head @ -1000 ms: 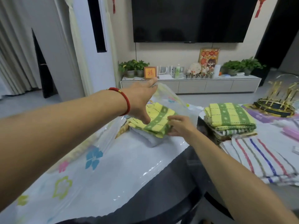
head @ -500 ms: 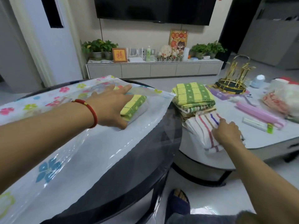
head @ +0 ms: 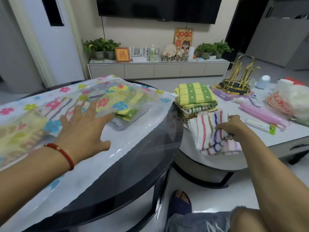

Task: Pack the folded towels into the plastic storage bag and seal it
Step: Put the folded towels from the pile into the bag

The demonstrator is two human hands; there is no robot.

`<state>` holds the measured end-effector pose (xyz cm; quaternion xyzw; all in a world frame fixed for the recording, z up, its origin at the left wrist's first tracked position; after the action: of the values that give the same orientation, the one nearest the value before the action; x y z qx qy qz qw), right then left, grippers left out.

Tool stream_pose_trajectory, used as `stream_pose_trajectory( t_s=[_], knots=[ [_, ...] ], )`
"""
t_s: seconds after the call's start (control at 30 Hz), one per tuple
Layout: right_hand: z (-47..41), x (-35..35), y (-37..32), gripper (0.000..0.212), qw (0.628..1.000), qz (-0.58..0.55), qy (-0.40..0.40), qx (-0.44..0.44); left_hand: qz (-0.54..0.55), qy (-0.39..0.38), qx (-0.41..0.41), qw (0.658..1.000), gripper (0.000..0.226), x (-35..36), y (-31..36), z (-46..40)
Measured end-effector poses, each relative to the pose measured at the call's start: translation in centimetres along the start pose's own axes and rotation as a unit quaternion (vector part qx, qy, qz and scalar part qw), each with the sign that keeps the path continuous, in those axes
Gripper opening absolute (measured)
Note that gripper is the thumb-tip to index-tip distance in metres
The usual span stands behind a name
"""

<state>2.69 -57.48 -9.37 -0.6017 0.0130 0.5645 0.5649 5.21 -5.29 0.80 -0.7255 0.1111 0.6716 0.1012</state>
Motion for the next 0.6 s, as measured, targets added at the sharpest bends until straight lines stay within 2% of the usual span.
stream_pose_trajectory(
  t_s=[0.1,0.2,0.33,0.47,0.53,0.6],
  knots=[
    [2.8,-0.1,-1.7,0.068,0.985,-0.146,-0.065,-0.060,0.011,0.008,0.001,1.000,0.096,-0.5,-1.2,1.2],
    [7.8,0.9,-5.3,0.039,0.950,-0.224,-0.172,-0.134,0.058,0.004,0.029,0.998,0.106,-2.1,-2.2,0.5],
    [15.2,3.1,-10.0,0.037,0.880,-0.288,-0.322,-0.199,0.085,0.004,0.084,0.993,0.113,-5.5,-2.6,-0.9],
    [22.7,9.3,-15.5,0.044,0.813,-0.272,-0.446,-0.258,0.068,-0.027,0.105,0.992,0.120,-7.7,-2.9,-1.4],
    [25.8,14.0,-18.9,0.043,0.789,-0.261,-0.484,-0.272,0.076,-0.053,0.091,0.991,0.123,-8.3,-3.4,-1.6],
    [28.2,18.3,-22.5,0.041,0.779,-0.286,-0.487,-0.272,0.074,-0.059,0.090,0.991,0.124,-9.2,-3.4,-1.8]
  ],
)
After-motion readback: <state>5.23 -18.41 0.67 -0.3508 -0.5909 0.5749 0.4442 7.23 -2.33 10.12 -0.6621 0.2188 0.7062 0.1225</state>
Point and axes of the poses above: each hand's wrist, its own z-axis away from the middle knuckle, its own x-axis out of the palm, y = z × x, the point moved 10 cm from there along -z, towards the middle knuckle, and after that the axes turned 4 degrees about z, right-handed, at the moved point
